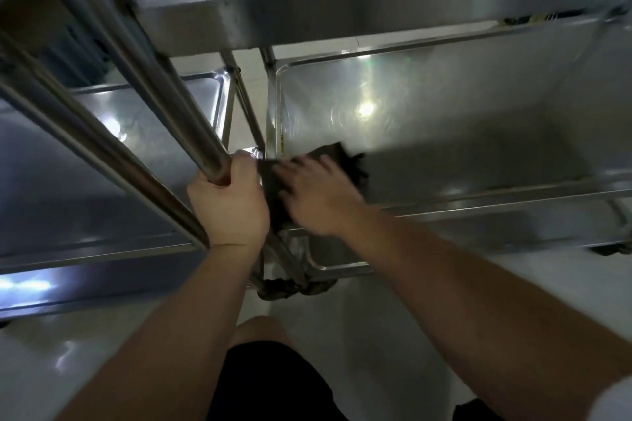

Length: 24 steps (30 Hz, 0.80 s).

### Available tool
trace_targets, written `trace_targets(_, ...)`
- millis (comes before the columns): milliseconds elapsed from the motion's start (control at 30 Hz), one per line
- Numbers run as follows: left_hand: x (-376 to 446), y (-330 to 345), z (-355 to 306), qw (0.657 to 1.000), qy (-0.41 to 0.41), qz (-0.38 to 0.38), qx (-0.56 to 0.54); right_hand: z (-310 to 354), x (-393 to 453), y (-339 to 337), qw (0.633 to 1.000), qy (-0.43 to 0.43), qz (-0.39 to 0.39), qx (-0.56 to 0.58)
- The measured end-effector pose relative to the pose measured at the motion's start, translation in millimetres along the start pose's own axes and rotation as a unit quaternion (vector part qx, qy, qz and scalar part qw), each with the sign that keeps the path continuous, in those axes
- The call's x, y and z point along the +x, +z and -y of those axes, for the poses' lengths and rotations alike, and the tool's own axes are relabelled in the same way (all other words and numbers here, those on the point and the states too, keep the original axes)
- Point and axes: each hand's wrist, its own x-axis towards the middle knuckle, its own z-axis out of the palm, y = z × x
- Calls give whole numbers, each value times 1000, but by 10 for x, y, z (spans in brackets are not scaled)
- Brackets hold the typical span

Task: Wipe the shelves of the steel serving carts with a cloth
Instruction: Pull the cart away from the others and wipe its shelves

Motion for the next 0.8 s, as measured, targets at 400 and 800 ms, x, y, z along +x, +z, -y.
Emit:
trace_targets(400,-74,23,0,1000,13,-5,-1,-1594,349,-328,961,266,-73,-12)
trace_targets(800,-39,31,72,999,51,-18,-8,-691,121,-126,962,-262,70,-23)
